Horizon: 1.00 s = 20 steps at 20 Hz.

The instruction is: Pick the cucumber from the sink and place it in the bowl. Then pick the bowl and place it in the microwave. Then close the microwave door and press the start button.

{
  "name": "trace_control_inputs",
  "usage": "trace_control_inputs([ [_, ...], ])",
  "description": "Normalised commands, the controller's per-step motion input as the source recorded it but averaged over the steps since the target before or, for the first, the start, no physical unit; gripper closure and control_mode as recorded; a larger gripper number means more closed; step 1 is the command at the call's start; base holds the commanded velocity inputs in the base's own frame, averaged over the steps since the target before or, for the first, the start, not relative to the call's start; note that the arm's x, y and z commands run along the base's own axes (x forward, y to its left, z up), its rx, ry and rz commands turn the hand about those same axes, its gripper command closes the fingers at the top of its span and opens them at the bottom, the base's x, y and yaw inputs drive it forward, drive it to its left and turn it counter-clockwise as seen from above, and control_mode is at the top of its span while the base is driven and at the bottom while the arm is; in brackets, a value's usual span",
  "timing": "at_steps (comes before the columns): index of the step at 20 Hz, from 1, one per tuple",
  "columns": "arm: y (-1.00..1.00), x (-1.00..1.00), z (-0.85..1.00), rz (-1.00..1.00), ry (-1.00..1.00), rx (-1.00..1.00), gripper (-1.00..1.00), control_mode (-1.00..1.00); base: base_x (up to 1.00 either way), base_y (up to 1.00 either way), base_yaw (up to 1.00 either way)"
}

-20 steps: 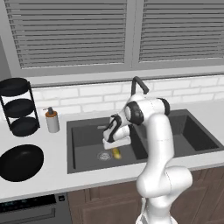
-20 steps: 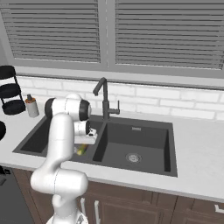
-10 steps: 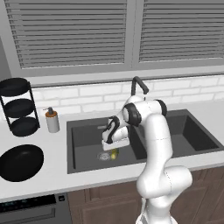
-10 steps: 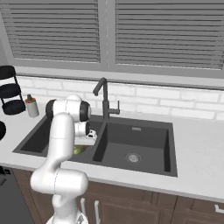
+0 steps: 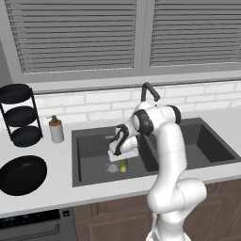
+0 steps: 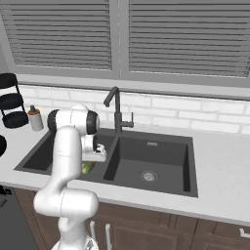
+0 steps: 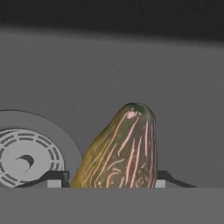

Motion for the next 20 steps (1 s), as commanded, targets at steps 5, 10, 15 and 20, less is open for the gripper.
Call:
trace_control_inputs([
  [5, 0.39, -0.34, 0.60, 0.00, -0.31, -0.05, 1.00, -1.00, 0.00, 0.00, 0.00],
  [10, 0.54, -0.34, 0.93, 0.00, -0.26, -0.04, 1.00, -1.00, 0.00, 0.00, 0.00],
  [15, 0.28, -0.29, 1.00, 0.00, -0.07, 0.02, 1.00, -1.00, 0.00, 0.00, 0.00],
  [20, 0.20, -0.34, 1.00, 0.00, 0.00, 0.04, 1.00, -1.00, 0.00, 0.00, 0.00],
])
